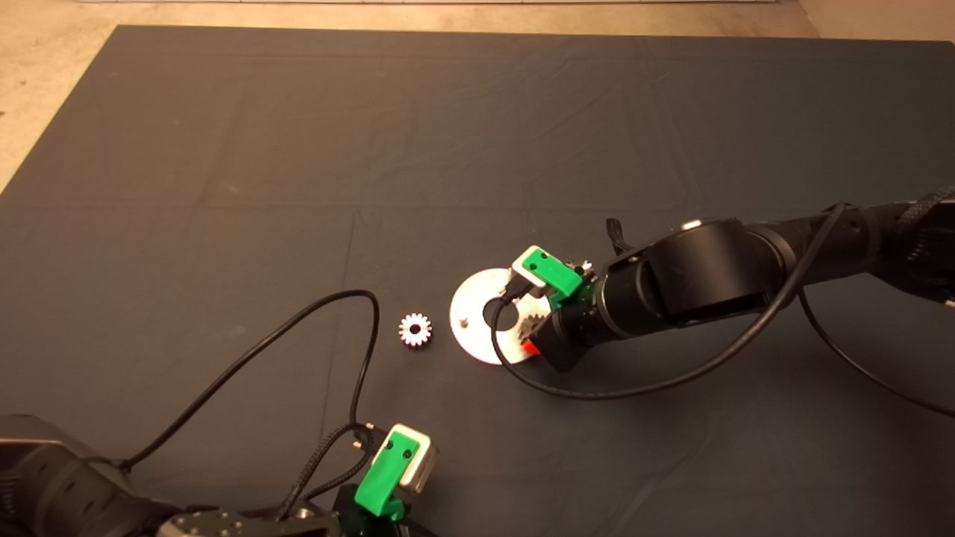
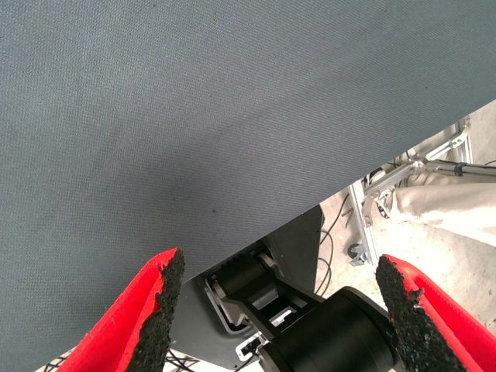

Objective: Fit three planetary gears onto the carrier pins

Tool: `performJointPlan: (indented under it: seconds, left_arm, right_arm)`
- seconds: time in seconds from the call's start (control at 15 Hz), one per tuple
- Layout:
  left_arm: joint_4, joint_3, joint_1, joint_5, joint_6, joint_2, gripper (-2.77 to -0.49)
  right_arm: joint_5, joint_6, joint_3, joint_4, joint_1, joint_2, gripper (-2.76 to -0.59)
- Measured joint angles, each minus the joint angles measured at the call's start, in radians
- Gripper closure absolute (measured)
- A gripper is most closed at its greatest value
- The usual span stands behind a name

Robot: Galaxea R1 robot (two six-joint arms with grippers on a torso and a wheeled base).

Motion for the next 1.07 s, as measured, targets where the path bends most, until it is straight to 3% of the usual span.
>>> performJointPlan:
  seconds: [0.2,0.6,1.0,1.07]
  left_arm:
    - [0.000,0.000,0.000,0.000,0.000,0.000,-1.75]
    - [0.000,0.000,0.000,0.000,0.000,-0.001,-1.75]
    - [0.000,0.000,0.000,0.000,0.000,-0.006,-1.75]
    - [0.000,0.000,0.000,0.000,0.000,-0.006,-1.75]
  right_arm:
    - [0.007,0.000,0.000,0.000,0.000,0.003,-0.96]
    - [0.006,0.000,0.000,0.003,0.000,0.003,-0.96]
    - [0.004,-0.007,0.000,0.022,0.005,0.003,-0.95]
    - [0.001,-0.023,0.000,0.037,0.005,0.003,-0.95]
